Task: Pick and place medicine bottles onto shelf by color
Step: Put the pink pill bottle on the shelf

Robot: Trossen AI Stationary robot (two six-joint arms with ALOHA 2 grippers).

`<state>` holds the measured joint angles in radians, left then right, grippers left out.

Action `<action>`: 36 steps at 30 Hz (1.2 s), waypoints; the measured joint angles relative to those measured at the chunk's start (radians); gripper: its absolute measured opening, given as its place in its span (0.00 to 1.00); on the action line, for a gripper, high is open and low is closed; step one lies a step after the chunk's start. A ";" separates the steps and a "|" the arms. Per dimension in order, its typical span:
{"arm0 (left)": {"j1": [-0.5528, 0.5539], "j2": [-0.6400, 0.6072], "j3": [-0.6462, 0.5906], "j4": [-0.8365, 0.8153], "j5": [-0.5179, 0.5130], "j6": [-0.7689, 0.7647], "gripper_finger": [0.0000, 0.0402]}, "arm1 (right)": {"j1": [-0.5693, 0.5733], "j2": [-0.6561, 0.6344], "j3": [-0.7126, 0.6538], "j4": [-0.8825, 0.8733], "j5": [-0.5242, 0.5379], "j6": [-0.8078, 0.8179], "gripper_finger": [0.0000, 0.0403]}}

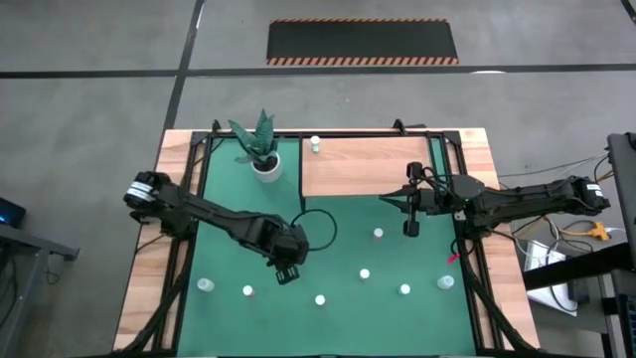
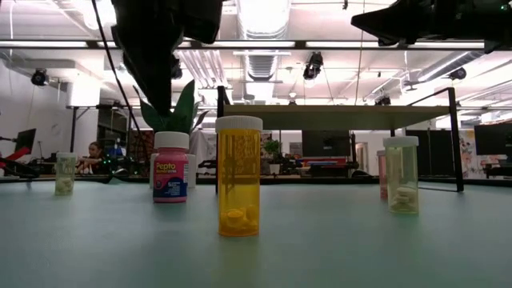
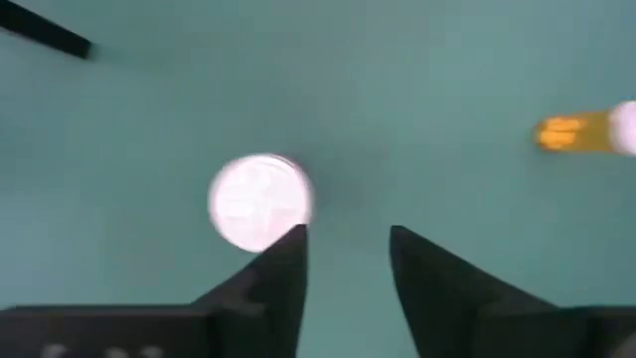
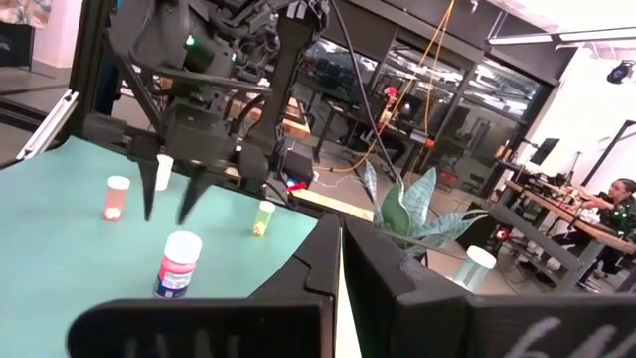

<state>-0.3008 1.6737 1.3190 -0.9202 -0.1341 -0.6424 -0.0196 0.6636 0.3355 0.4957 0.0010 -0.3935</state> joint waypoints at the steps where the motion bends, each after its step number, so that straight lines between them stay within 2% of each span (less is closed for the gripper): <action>1: 0.000 0.000 -0.001 -0.008 -0.035 0.019 0.40 | 0.000 0.000 0.000 0.000 0.000 0.000 0.02; 5: -0.001 -0.005 -0.005 -0.014 -0.137 0.070 0.52 | 0.000 0.000 0.000 -0.003 0.000 0.000 0.02; 8: -0.002 -0.006 -0.013 -0.002 -0.138 0.106 0.57 | 0.000 0.000 0.000 -0.012 0.000 0.000 0.02; 13: -0.002 0.003 -0.040 0.007 -0.132 0.107 0.58 | 0.000 0.000 0.000 -0.018 0.000 0.000 0.02; 23: -0.002 -0.002 -0.148 0.154 -0.124 0.100 0.58 | 0.000 0.000 0.000 -0.026 0.000 0.008 0.02; 27: -0.002 -0.002 -0.155 0.161 -0.122 0.107 0.55 | 0.000 0.000 0.000 -0.026 0.000 0.008 0.02; 33: -0.002 -0.003 -0.149 0.158 -0.114 0.107 0.37 | 0.000 0.000 0.000 -0.026 0.000 0.008 0.02; 36: -0.002 -0.003 -0.129 0.156 -0.099 0.098 0.37 | 0.000 0.000 0.000 -0.027 0.000 0.015 0.02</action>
<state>-0.3031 1.6707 1.1905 -0.7642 -0.2335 -0.5444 -0.0197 0.6636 0.3355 0.4690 0.0010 -0.3784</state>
